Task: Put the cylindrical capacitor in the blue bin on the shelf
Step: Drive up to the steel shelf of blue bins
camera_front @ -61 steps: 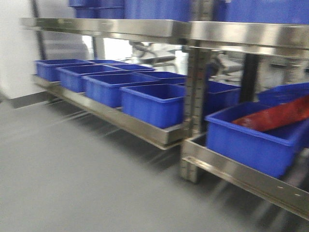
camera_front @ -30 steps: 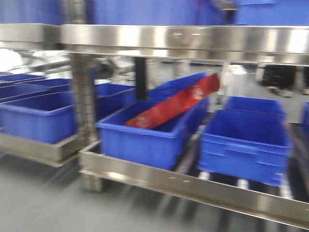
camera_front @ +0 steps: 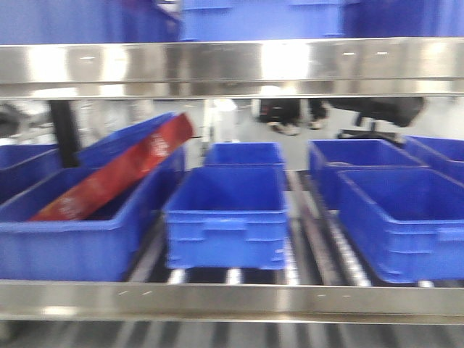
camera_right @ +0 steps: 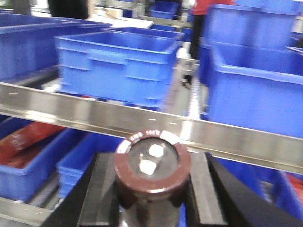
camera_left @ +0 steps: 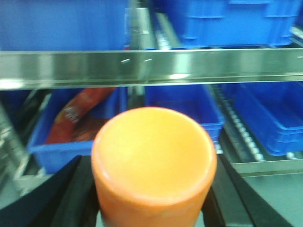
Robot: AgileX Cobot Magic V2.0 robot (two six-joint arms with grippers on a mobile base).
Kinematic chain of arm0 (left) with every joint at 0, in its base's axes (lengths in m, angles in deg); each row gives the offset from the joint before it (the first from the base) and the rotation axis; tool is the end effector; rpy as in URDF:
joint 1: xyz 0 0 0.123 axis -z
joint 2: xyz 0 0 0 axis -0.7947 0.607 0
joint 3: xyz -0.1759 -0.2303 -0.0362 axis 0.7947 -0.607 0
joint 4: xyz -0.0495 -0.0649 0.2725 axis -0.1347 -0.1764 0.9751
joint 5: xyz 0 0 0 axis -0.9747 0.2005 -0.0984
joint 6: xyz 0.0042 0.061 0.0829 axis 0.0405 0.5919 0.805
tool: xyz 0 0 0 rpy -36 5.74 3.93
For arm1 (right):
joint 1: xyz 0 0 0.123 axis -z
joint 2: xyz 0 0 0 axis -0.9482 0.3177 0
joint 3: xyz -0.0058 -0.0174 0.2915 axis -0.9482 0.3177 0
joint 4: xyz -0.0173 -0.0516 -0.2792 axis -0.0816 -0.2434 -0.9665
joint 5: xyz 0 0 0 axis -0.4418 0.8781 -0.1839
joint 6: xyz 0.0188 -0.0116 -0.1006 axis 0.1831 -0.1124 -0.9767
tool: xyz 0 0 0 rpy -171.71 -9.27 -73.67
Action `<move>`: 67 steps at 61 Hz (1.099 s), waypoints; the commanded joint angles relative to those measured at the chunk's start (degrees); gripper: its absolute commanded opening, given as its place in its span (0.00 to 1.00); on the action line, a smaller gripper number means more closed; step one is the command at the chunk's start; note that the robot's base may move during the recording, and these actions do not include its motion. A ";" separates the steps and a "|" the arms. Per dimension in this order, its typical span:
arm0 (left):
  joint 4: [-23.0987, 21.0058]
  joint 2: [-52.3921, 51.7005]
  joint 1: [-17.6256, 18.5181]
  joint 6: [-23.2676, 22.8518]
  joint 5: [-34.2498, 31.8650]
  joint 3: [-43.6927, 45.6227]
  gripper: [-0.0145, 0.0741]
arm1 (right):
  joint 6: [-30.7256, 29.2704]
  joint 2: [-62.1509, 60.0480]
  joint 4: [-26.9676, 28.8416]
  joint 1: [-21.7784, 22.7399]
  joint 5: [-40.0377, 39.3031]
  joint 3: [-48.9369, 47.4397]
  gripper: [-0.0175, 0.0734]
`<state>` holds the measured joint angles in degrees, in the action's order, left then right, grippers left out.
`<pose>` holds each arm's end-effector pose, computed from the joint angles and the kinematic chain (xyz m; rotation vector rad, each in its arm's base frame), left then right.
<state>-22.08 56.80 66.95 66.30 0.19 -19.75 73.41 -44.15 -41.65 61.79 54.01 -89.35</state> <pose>0.1495 -0.0324 0.4509 0.1796 1.9372 -0.1310 0.1231 0.0255 0.4571 -0.2215 1.7031 0.1232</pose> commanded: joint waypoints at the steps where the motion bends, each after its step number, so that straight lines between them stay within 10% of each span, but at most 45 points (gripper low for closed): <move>1: 0.09 -0.26 0.43 -0.13 -1.16 0.38 0.04 | -0.40 0.00 -0.42 -0.15 -1.46 -0.44 0.14; 67: 0.09 -0.26 0.43 -0.13 -1.16 0.38 0.04 | -0.40 0.00 -0.42 -0.15 -1.56 -0.44 0.14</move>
<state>-21.98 56.80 66.95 66.30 0.19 -19.75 73.41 -44.15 -41.65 61.79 53.90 -89.35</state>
